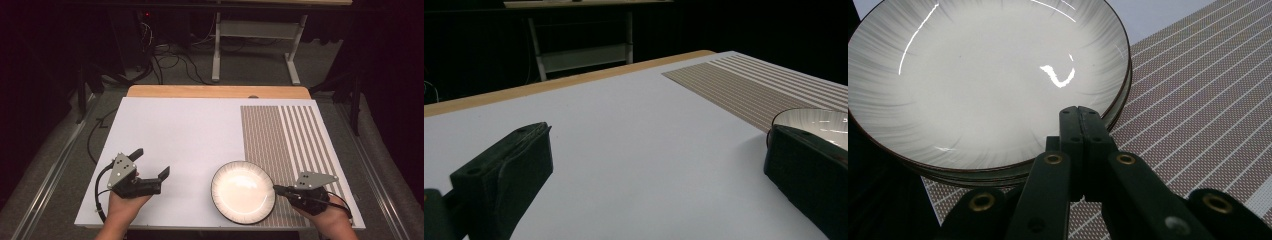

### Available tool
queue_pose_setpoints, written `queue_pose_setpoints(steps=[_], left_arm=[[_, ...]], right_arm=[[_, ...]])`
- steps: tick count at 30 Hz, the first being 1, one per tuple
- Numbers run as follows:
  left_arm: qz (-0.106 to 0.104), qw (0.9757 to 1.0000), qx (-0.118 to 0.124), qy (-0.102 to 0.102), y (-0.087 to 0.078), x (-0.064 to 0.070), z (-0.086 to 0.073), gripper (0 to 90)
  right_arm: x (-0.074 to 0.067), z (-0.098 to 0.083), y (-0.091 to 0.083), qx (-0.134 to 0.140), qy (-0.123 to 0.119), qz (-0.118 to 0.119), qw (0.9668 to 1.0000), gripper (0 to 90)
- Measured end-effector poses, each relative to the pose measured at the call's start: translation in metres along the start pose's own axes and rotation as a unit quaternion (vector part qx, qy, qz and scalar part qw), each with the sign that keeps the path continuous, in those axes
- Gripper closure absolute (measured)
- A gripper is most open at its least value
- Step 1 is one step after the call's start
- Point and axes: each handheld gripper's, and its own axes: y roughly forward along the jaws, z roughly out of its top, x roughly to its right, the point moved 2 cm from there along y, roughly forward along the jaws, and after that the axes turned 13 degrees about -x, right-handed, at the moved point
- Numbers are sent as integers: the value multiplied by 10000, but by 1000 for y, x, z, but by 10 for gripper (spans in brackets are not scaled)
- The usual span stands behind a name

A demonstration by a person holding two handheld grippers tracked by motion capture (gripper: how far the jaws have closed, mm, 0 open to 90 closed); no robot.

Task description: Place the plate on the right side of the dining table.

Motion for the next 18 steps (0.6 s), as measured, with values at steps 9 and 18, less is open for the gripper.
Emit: queue_pose_setpoints(steps=[9, 18], left_arm=[[-2, 10000, 8, -21, 0, -1, 0, 0], [-5, 10000, -1, -36, -1, -2, -1, 0]], right_arm=[[-2, 2, 3, 15, -33, 54, 10000, 900], [-9, 9, 10, -12, -144, 206, 9997, 900]])
